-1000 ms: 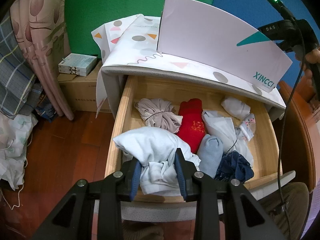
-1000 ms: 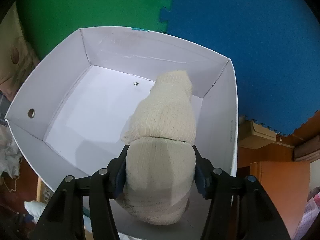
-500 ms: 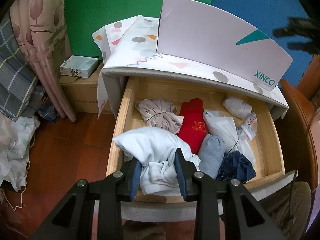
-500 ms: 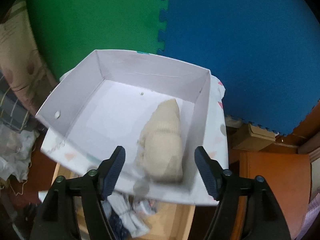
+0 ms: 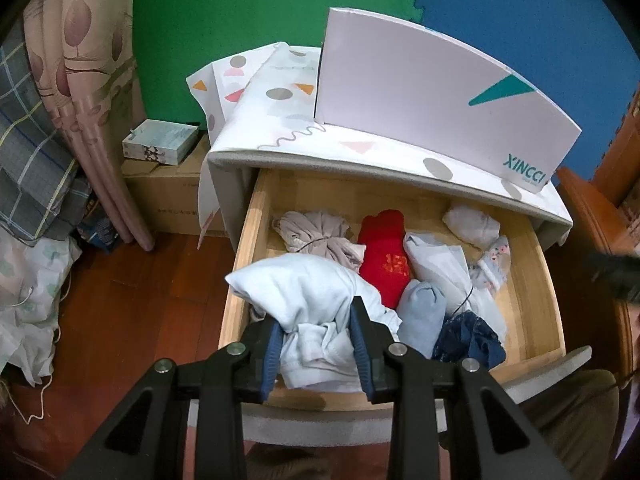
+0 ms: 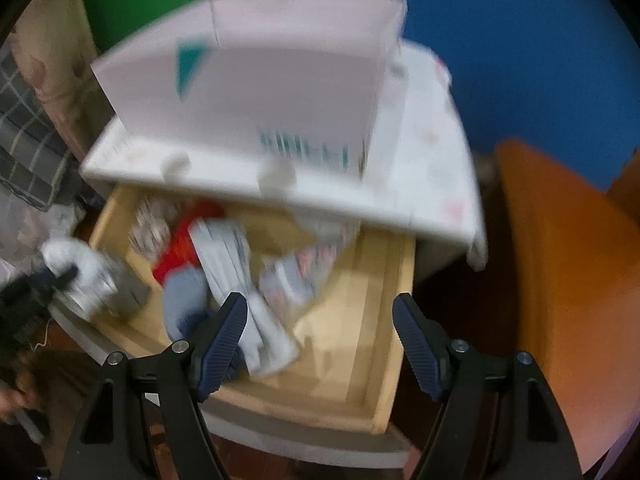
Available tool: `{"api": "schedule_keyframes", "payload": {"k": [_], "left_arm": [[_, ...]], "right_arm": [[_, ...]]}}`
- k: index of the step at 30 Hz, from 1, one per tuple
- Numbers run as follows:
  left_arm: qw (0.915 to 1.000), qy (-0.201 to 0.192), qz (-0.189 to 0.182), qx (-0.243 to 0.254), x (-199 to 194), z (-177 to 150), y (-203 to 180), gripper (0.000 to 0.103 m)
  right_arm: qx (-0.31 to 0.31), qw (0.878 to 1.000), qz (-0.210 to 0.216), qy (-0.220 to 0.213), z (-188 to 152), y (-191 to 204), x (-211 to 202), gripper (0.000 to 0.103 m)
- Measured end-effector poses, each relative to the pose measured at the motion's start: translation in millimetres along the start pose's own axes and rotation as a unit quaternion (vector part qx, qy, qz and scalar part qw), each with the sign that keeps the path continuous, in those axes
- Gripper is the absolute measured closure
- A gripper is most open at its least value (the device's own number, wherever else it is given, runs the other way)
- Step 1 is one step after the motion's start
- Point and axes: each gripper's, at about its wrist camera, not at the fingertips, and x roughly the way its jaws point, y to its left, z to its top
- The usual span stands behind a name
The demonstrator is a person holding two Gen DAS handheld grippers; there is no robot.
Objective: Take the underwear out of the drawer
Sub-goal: 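Lift the light blue cloth with the left gripper while the right returns to the drawer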
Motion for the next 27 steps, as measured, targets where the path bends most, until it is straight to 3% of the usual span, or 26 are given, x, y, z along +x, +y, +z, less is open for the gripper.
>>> {"api": "schedule_keyframes", "payload": {"k": [5, 14, 27], "left_arm": [[0.9998, -0.008, 0.007, 0.019, -6.1, 6.4, -4.6, 0.071], [0.9987, -0.027, 0.016, 0.040, -19.9, 24.9, -12.9, 0.071], [0.9950, -0.072, 0.005, 0.068, -61.6, 75.5, -27.3, 0.071]], "right_arm": [[0.009, 0.999, -0.008, 0.037, -27.1, -4.1, 42.9, 0.030], [0.016, 0.997, 0.013, 0.071, -35.1, -4.1, 65.0, 0.026], [0.043, 0.995, 0.048, 0.070, -36.1, -16.1, 65.4, 0.026]]}}
